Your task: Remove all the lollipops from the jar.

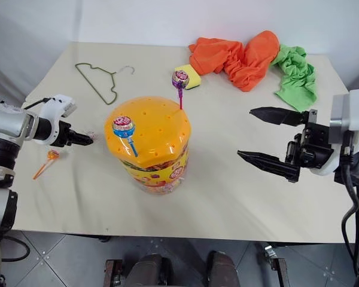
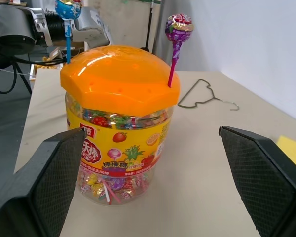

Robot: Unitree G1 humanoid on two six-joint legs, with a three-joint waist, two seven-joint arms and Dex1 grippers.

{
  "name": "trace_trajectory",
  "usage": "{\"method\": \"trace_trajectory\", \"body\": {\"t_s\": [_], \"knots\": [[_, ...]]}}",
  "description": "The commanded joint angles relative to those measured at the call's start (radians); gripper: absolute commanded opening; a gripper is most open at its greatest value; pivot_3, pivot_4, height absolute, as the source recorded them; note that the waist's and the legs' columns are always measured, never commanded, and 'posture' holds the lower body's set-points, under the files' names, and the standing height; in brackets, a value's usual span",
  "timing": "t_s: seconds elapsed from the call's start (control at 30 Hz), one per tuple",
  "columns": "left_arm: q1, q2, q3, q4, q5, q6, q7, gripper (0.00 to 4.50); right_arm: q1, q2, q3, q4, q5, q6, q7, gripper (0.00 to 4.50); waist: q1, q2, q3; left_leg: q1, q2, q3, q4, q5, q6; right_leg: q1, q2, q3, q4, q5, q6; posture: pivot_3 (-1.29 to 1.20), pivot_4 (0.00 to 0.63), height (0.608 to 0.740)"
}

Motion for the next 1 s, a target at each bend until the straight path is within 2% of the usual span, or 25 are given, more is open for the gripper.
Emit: {"method": "trace_trajectory", "body": {"t_s": [0.03,0.1,0.37,0.53,0.67,0.8,0.87,1.0], "knots": [[-0.024,0.046,0.022,-0.037,0.021,-0.01,-0.037,3.83,0.005,-0.025,-0.048,-0.032,0.01,0.003,-0.01,4.5,0.0,0.0,0.0,0.0,0.0,0.0,0.0,0.0,0.0,0.0,0.0,0.0,0.0,0.0,0.0,0.0,0.15,0.74],[-0.025,0.077,0.034,-0.089,0.008,-0.01,-0.077,4.47,0.013,-0.039,-0.061,-0.04,0.011,0.015,-0.019,4.5,0.0,-0.001,0.0,0.0,0.0,0.0,0.0,0.0,0.0,0.0,0.0,0.0,0.0,0.0,0.0,0.0,0.15,0.74],[-0.046,0.134,0.092,-0.165,-0.017,-0.039,-0.163,4.47,0.0,-0.06,-0.078,-0.077,0.035,0.045,-0.063,4.5,0.002,-0.001,0.001,-0.001,0.0,0.0,0.001,0.0,0.0,-0.001,0.0,0.0,0.0,0.0,0.0,0.0,0.15,0.74],[0.003,0.147,0.198,-0.197,-0.085,-0.137,-0.228,4.47,0.0,-0.073,-0.084,-0.106,0.068,0.092,-0.109,4.5,0.0,-0.001,0.001,-0.001,0.0,0.0,0.001,0.0,0.0,-0.001,0.0,0.0,0.0,0.0,0.0,0.0,0.15,0.74],[0.111,0.089,0.428,-0.253,-0.249,-0.31,-0.281,4.47,-0.01,-0.075,-0.06,-0.141,0.068,0.108,-0.149,4.5,0.0,-0.001,0.001,-0.001,0.001,-0.001,0.001,0.0,0.0,-0.001,0.0,0.0,0.001,0.0,0.0,0.0,0.15,0.74],[0.196,0.021,0.603,-0.259,-0.441,-0.481,-0.491,4.47,-0.039,-0.071,-0.004,-0.195,0.076,0.144,-0.212,4.5,-0.001,-0.001,0.001,-0.002,0.001,-0.002,0.003,0.0,0.0,-0.001,0.0,0.0,0.002,0.0,0.0,0.0,0.15,0.74],[0.221,0.013,0.63,-0.248,-0.494,-0.555,-0.621,4.47,-0.07,-0.07,0.033,-0.21,0.095,0.169,-0.236,4.5,-0.002,-0.001,0.001,-0.002,0.001,-0.002,0.004,0.0,0.0,-0.001,0.0,-0.001,0.002,0.0,0.0,0.0,0.15,0.74],[0.271,0.024,0.627,-0.249,-0.565,-0.607,-0.711,4.47,-0.196,0.004,0.126,-0.193,0.12,0.166,-0.301,4.5,-0.004,-0.001,0.001,-0.002,0.001,-0.002,0.004,0.0,0.0,-0.001,0.0,-0.001,0.002,0.0,0.0,0.0,0.15,0.74]]}}
